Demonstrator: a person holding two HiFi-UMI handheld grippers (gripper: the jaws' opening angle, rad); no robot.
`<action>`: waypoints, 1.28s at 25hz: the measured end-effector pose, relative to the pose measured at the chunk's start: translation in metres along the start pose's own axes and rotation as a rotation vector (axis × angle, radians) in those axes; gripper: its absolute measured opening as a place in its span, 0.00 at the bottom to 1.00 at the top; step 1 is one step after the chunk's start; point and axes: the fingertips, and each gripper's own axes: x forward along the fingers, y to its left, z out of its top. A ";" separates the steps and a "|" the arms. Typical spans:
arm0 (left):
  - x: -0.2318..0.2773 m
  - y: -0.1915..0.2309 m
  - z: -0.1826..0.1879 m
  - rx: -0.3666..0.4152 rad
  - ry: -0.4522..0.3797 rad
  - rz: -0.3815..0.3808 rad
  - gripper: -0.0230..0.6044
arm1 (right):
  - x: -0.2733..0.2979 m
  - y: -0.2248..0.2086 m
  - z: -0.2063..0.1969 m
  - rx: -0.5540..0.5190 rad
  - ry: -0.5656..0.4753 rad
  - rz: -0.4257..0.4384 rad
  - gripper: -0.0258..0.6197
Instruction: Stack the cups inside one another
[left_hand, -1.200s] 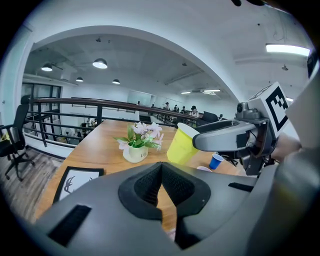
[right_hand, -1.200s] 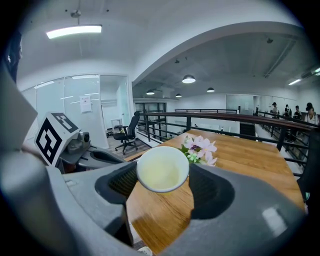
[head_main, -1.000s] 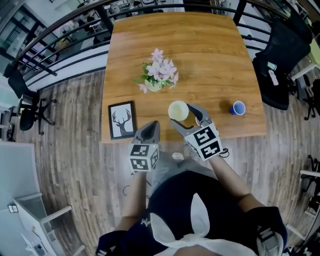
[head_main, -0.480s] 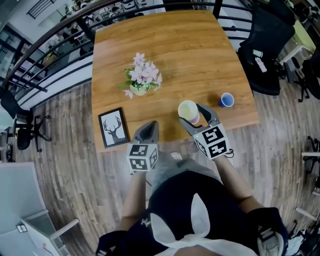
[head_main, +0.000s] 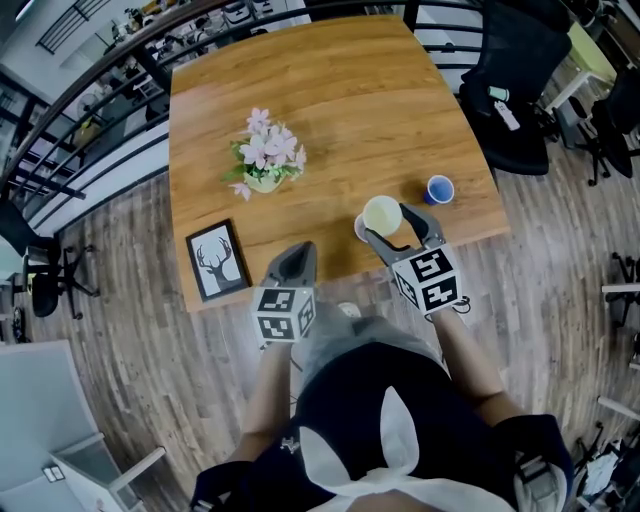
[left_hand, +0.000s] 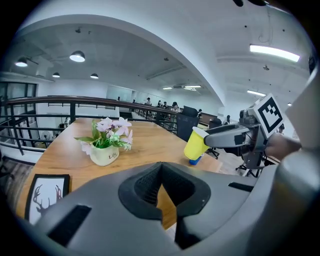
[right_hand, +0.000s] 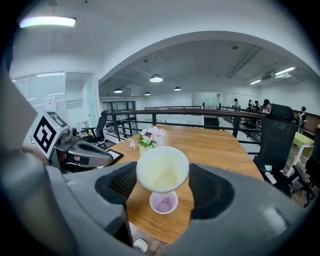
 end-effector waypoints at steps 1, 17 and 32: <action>0.000 -0.001 0.000 0.003 0.002 -0.003 0.06 | -0.001 -0.001 0.000 0.000 -0.001 -0.002 0.54; 0.000 0.001 -0.007 0.004 0.025 0.007 0.06 | 0.020 -0.002 -0.031 0.001 0.071 0.021 0.54; 0.006 0.013 -0.007 0.001 0.041 0.022 0.06 | 0.056 -0.002 -0.077 0.017 0.164 0.045 0.54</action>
